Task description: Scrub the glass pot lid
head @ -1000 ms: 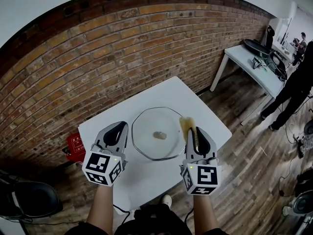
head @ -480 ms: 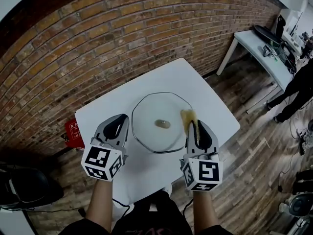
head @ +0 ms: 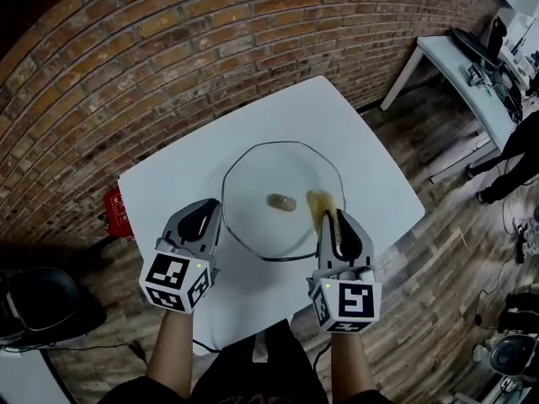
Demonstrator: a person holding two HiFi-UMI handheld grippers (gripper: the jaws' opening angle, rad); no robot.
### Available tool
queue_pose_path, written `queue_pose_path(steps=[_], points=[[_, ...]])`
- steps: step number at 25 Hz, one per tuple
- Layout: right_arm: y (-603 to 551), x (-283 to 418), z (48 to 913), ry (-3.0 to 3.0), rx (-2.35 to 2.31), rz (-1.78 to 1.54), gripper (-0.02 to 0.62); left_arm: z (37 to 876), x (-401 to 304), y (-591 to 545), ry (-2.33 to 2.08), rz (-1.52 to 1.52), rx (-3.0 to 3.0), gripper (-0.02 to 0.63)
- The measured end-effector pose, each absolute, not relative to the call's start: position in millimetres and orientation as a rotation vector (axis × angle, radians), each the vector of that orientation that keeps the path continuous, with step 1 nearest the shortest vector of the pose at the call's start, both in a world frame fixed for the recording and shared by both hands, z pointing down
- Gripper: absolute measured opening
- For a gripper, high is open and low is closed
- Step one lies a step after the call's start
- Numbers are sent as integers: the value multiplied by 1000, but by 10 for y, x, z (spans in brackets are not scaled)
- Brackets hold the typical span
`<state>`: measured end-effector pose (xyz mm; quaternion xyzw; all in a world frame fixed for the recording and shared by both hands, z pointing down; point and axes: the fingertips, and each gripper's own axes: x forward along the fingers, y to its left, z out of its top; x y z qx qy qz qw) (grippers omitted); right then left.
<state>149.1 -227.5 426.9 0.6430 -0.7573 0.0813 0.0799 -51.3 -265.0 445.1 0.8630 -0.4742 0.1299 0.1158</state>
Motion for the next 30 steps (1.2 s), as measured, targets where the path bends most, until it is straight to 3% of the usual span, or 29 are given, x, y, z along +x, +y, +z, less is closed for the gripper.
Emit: queue_pose_path(steps=[23, 24, 26, 30], points=[[-2343, 1480, 4886, -2256, 1847, 357, 58, 5328, -627, -2677, -1329, 338, 2318, 17], [-2347, 1482, 4878, -2257, 1844, 351, 58, 5346, -628, -2697, -1318, 329, 2303, 25], [-2350, 1493, 4867, -2257, 1842, 344, 58, 5411, -631, -2734, -1295, 315, 2267, 128], [-2350, 1502, 4884, -2250, 1837, 338, 58, 5555, -657, -2788, -1257, 256, 2180, 155]])
